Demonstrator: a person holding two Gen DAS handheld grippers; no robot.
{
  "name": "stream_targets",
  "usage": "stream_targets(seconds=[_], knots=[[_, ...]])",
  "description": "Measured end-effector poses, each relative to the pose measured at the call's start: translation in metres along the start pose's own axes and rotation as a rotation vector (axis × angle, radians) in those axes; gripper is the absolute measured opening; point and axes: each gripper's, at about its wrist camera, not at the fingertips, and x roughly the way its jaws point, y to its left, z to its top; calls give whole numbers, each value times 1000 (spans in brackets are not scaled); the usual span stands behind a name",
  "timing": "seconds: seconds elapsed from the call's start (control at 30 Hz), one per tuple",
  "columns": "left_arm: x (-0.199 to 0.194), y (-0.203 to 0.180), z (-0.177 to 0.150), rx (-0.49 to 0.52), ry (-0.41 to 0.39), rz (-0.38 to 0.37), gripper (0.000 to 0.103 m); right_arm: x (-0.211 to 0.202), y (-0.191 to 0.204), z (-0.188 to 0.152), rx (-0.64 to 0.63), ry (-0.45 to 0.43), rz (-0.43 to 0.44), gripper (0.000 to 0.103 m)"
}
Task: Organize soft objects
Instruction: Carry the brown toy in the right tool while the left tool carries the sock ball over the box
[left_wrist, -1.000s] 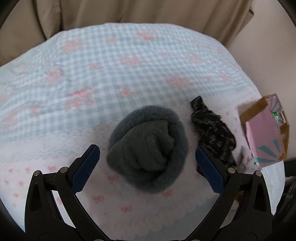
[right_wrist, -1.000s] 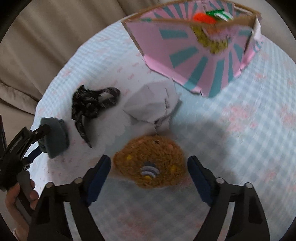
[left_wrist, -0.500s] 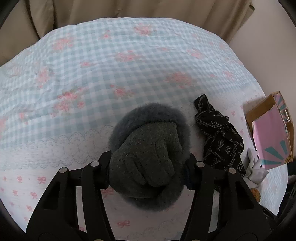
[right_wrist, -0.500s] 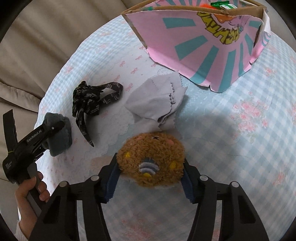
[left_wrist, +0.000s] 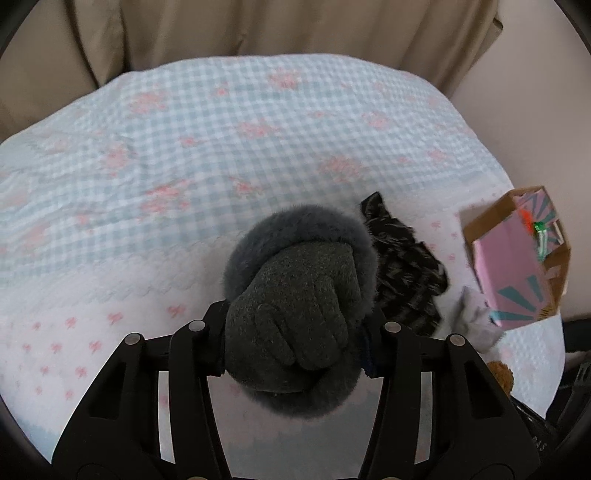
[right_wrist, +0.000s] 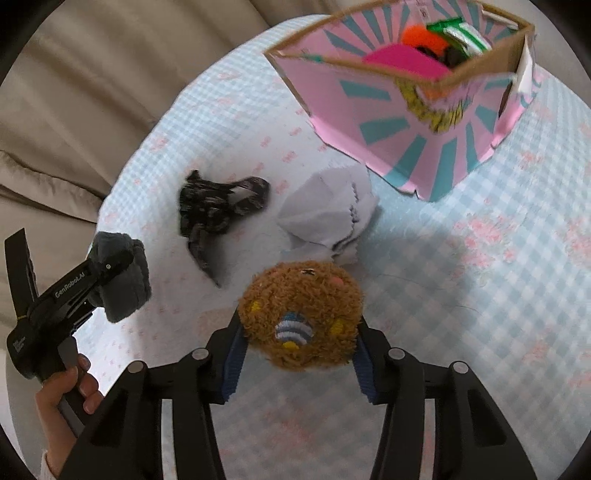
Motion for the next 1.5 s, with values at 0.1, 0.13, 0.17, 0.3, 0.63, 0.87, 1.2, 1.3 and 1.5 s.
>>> stream_targets(seconds=[0.1, 0.13, 0.17, 0.3, 0.63, 0.87, 1.2, 1.3, 1.5], knots=[[-31, -4, -2, -18, -11, 9, 47, -25, 10, 3, -23, -10, 20, 47], [-41, -6, -3, -24, -15, 12, 47, -35, 13, 6, -29, -15, 29, 47], [-55, -9, -3, -32, -21, 18, 47, -45, 16, 8, -36, -22, 36, 47], [-107, -27, -4, -39, -42, 26, 47, -102, 35, 22, -95, -71, 67, 47], [-215, -111, -3, -52, -83, -24, 47, -224, 48, 76, -250, -149, 113, 47], [-257, -194, 10, -34, -107, -26, 47, -277, 17, 126, -279, -165, 134, 47], [-253, -307, 18, -137, -151, 47, 47, -291, -62, 227, -365, -101, 194, 47], [-233, -337, 18, -161, -136, 54, 47, -282, -87, 259, -384, -68, 200, 47], [-179, -384, 21, -178, -74, 59, 47, -255, -119, 304, -401, -13, 186, 47]])
